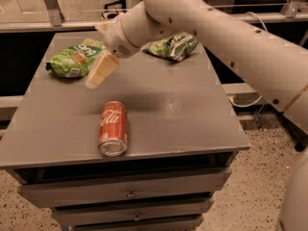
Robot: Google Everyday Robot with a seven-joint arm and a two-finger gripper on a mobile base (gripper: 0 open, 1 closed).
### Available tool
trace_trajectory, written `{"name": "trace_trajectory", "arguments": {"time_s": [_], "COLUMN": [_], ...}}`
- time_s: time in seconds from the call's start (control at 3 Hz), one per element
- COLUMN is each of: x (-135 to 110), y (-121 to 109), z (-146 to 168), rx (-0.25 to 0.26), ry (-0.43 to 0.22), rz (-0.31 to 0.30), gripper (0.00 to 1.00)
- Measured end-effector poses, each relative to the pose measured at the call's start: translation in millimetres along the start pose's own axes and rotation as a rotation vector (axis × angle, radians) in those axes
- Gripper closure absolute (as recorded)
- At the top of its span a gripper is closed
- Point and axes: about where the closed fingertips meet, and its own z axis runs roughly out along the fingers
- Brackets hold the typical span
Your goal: Pick green rice chip bag
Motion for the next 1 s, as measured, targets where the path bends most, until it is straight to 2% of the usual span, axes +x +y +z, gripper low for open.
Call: {"name": "trace_trajectory", "arguments": {"time_s": [0.33,1.0], "x": [-10,-13], "y": [-13,-51], "z": [42,94], "rx": [0.021,0.046], "ry": [-0.043,-0.111], "rz": [-0.004,0.060], "gripper": [0.00,0.00]}}
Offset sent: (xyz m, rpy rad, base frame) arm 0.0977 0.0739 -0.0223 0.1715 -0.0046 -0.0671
